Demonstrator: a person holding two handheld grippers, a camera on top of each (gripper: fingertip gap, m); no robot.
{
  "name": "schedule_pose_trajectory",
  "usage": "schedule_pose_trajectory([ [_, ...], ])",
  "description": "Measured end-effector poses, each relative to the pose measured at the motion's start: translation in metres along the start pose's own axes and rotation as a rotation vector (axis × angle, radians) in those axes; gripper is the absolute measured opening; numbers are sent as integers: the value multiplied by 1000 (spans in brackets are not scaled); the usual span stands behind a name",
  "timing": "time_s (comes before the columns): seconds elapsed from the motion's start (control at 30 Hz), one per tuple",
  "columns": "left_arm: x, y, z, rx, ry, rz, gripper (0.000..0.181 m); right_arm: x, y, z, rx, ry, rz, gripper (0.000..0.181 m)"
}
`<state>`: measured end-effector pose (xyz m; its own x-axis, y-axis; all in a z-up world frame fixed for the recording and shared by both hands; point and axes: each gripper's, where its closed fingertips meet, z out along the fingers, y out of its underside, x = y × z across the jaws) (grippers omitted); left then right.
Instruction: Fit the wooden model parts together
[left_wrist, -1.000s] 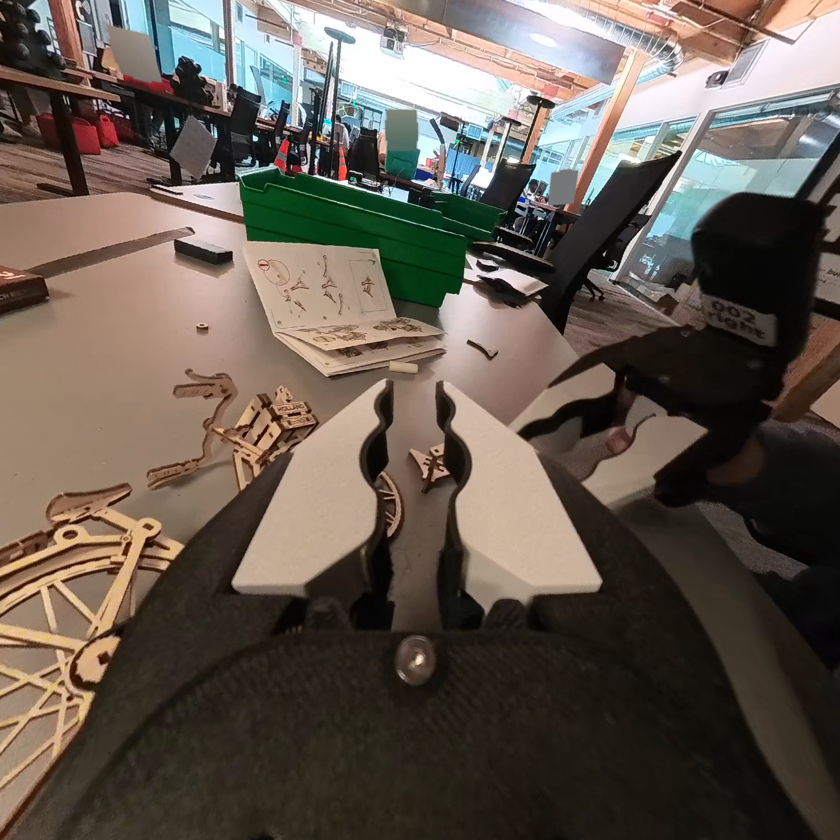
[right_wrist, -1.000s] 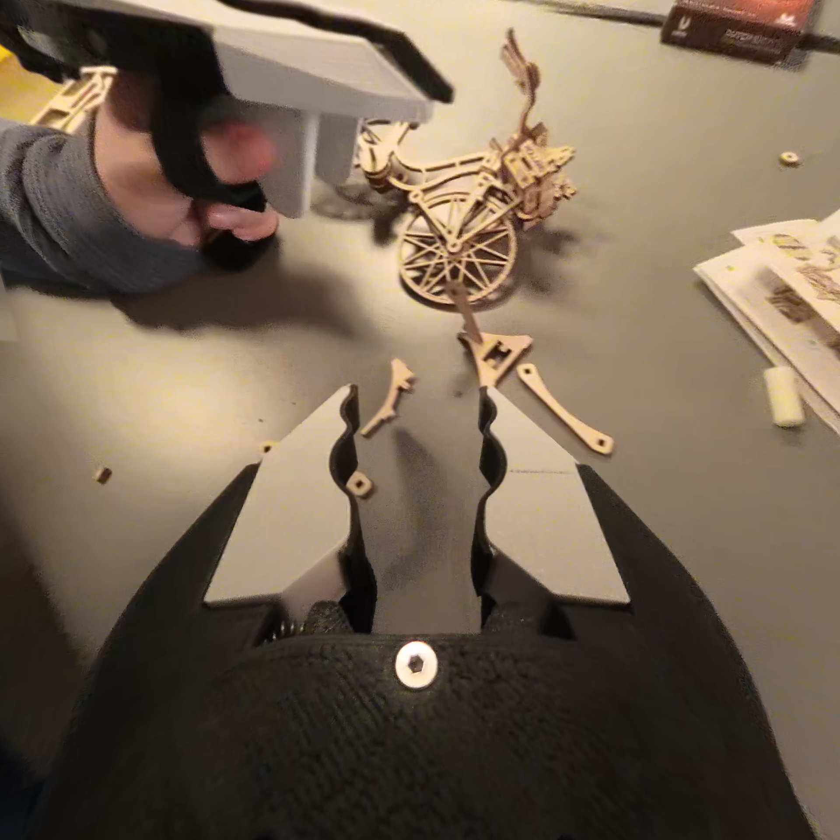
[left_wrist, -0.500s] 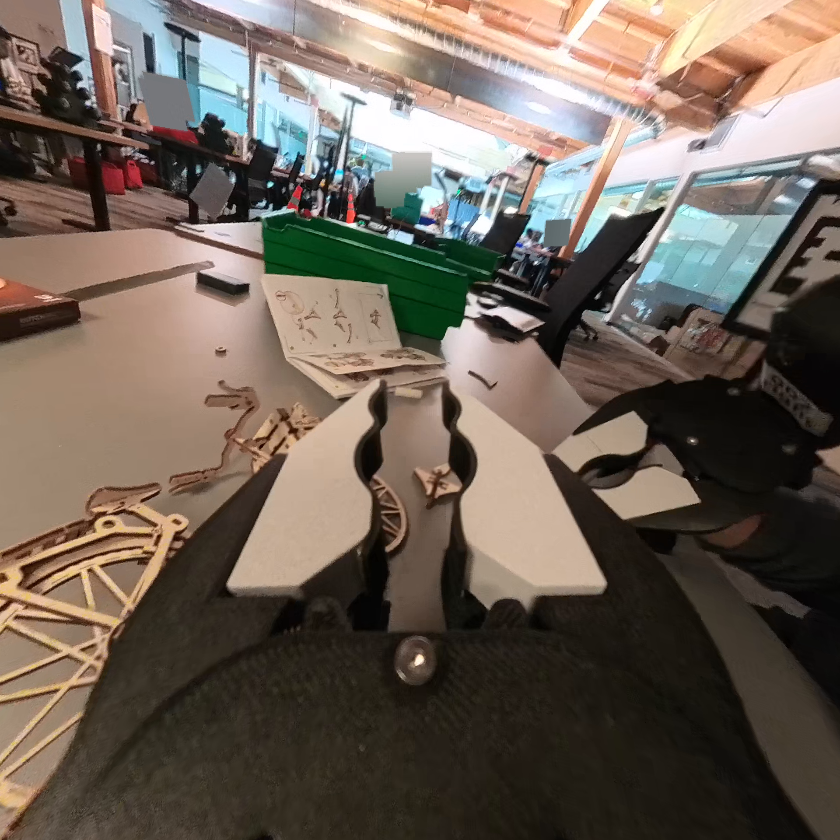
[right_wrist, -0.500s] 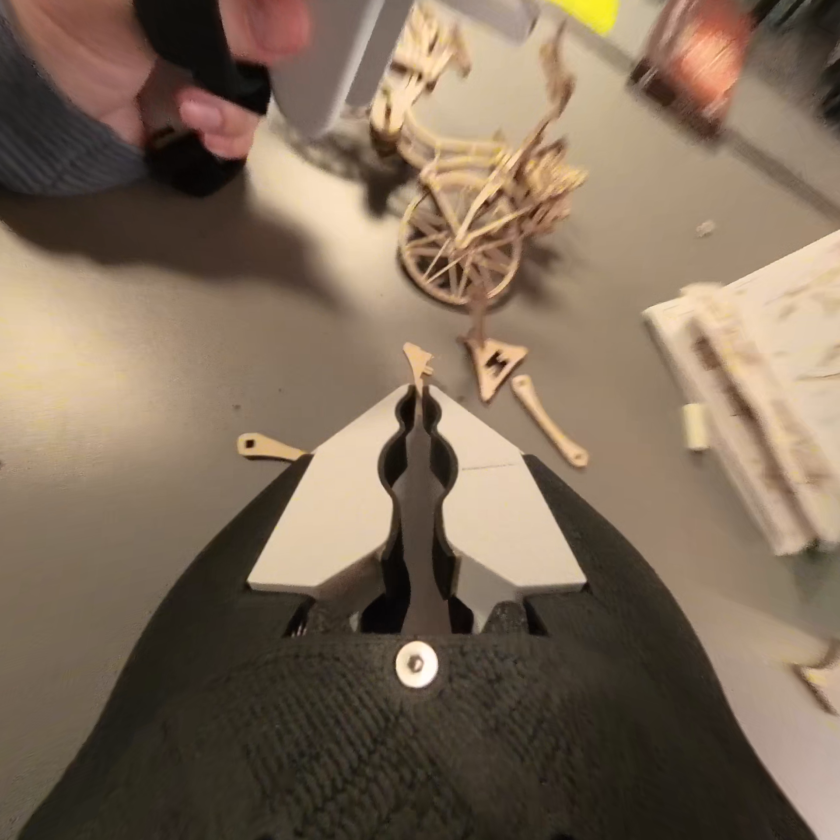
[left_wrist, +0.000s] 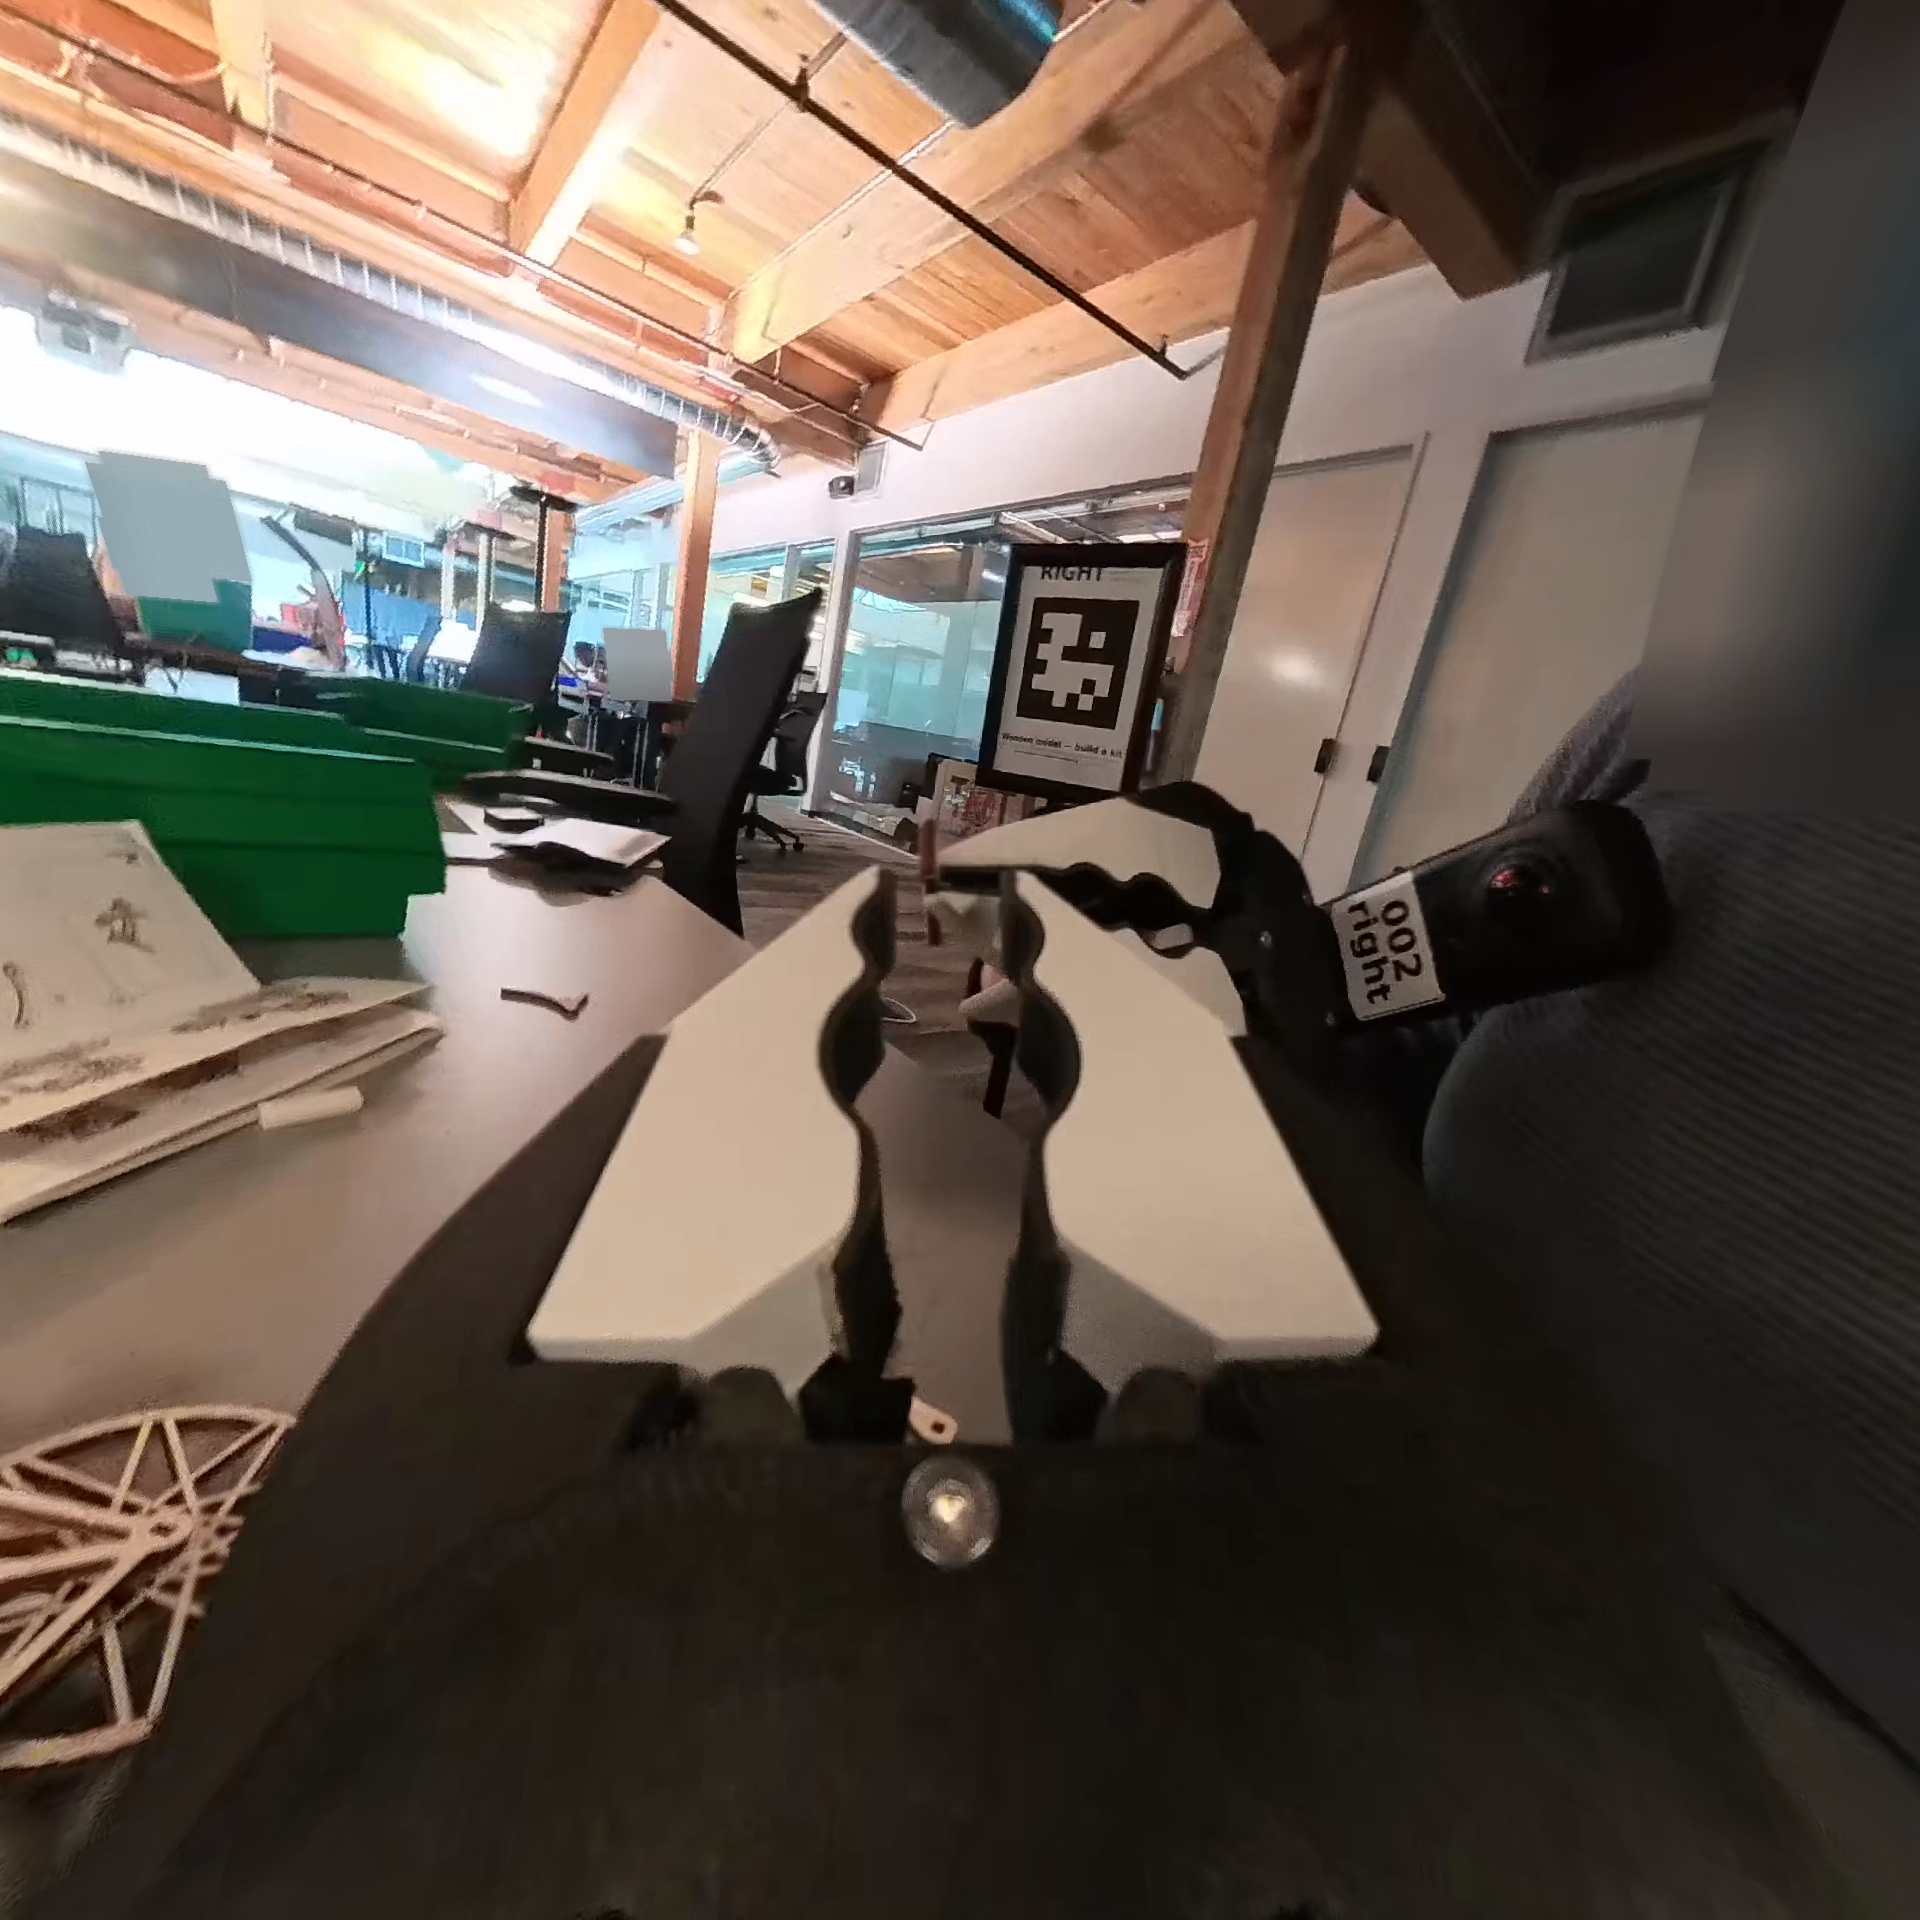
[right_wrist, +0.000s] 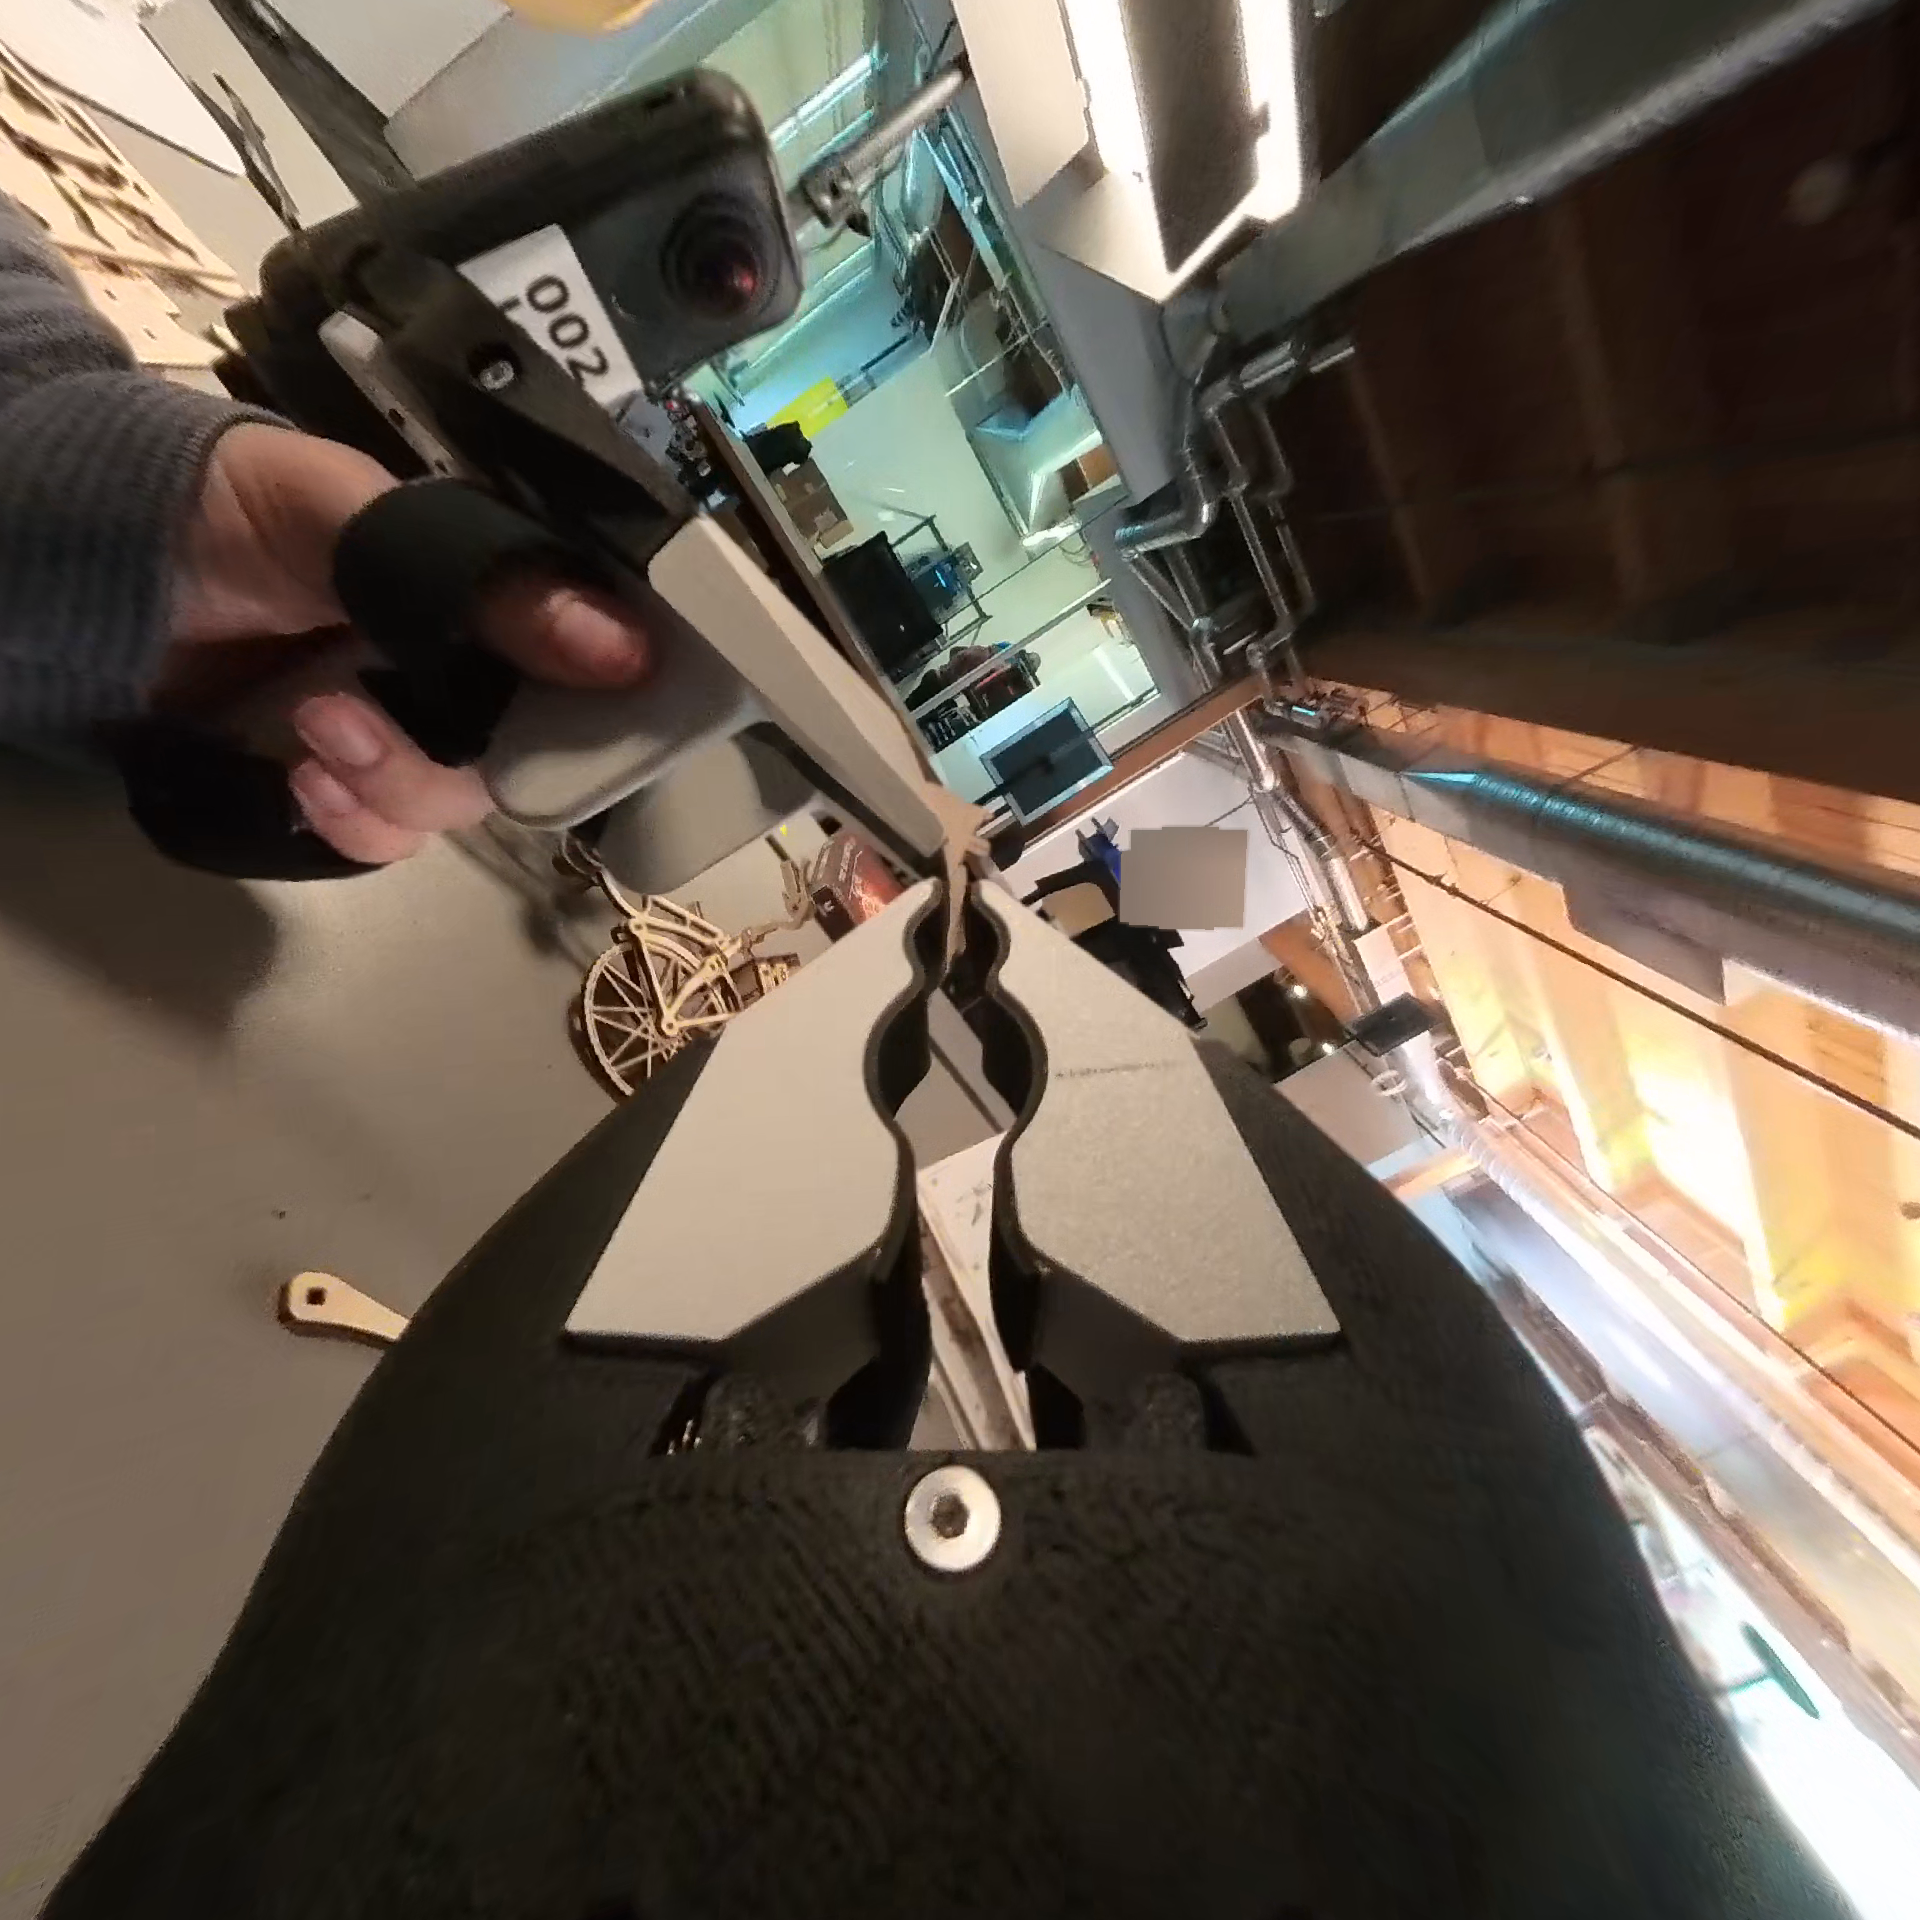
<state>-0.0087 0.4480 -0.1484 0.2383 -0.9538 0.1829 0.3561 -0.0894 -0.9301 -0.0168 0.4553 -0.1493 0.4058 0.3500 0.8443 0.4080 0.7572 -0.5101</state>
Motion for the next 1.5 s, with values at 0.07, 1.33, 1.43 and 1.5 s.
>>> schedule_pose_trajectory([
  [0.07,0,-1,0,5,-6,18,7,-1,-1,0,5,-1,-1,0],
  [1.33,18,4,-6,-2,300,-254,0,90,120,-20,-349,-35,371,3],
  [1.43,18,9,-3,-29,293,-243,0,71,238,-39,-791,-216,684,18],
  [1.5,19,12,-2,-50,289,-225,0,56,277,-43,-918,-293,853,19],
])
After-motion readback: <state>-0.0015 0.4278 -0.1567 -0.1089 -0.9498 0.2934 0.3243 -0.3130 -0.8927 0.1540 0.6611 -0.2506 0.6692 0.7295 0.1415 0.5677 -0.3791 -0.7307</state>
